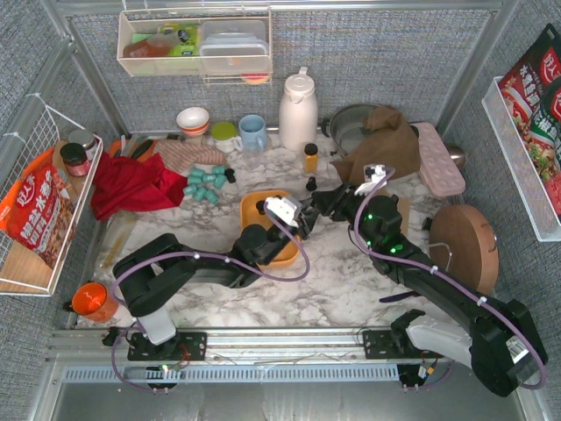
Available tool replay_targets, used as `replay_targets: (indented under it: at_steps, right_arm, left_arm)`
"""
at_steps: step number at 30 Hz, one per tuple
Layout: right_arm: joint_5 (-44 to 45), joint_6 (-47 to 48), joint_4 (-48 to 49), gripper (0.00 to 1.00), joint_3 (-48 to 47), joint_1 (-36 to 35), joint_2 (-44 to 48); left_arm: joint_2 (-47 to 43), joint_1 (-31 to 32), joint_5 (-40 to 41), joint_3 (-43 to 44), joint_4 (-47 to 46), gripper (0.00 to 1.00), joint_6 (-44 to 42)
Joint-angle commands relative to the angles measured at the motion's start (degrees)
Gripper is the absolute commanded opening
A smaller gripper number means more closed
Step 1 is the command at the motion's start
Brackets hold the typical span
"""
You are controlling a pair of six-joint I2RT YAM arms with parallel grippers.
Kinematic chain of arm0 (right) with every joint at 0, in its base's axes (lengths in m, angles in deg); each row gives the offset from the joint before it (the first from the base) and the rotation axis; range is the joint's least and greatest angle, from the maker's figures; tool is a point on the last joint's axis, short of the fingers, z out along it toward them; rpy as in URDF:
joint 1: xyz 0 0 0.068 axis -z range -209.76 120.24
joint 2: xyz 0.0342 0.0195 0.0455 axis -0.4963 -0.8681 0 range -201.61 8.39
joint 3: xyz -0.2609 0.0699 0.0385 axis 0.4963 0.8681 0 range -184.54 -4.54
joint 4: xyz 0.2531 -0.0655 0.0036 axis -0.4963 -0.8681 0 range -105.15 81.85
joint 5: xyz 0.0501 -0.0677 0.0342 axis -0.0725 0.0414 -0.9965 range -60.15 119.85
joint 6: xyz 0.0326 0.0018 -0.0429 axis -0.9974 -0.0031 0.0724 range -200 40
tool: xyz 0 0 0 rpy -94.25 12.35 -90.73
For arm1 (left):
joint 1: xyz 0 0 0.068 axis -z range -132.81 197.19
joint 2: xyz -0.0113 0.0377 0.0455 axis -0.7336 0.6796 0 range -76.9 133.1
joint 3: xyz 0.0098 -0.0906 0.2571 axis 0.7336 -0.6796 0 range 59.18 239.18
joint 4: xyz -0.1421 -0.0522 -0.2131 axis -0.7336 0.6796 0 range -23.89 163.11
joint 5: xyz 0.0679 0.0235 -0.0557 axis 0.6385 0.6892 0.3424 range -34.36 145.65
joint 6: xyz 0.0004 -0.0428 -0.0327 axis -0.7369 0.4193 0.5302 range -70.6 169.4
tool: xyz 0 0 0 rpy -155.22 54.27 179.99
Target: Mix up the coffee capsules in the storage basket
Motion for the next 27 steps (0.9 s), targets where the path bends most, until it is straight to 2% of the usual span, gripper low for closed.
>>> replay_targets:
  at_steps: [1, 4, 7, 13, 18, 20, 22, 27]
  right_arm:
    - [-3.1, -1.2, 0.0, 0.44, -0.9, -0.5, 0.0]
    - [-3.4, -1.3, -0.2, 0.49, -1.1, -0.4, -0.1]
    - [-3.7, -1.2, -0.7, 0.58, -1.2, -0.5, 0.1]
    - [-3.3, -0.1, -2.0, 0.83, -1.6, -0.5, 1.2]
    - [0.6, 2.7, -5.3, 0.93, -2.1, -0.4, 3.5]
    - [4.1, 4.6, -9.3, 0.99, -2.9, -0.5, 4.6]
    - [8.8, 7.3, -13.8, 0.99, -4.2, -0.5, 5.3]
    - [23.0, 12.6, -25.9, 0.99, -8.9, -0.4, 4.7]
  left_arm:
    - [-0.8, 0.0, -0.4, -0.5, -1.4, 0.23, 0.6]
    - [-1.1, 0.0, -0.8, -1.1, -1.6, 0.21, 0.7]
    - [-1.3, 0.0, -1.4, -1.9, -2.0, 0.21, 1.2]
    - [-2.4, 0.0, -1.4, -3.7, -2.3, 0.21, 1.9]
    - [-5.6, 0.0, 1.1, -6.5, -0.2, 0.21, 2.2]
    - [-8.0, 0.0, 2.7, -8.1, 2.4, 0.21, 2.6]
    - [-11.0, 0.0, 5.5, -9.2, 7.3, 0.21, 3.7]
    - [-18.3, 0.0, 15.9, -9.5, 26.2, 0.21, 9.1]
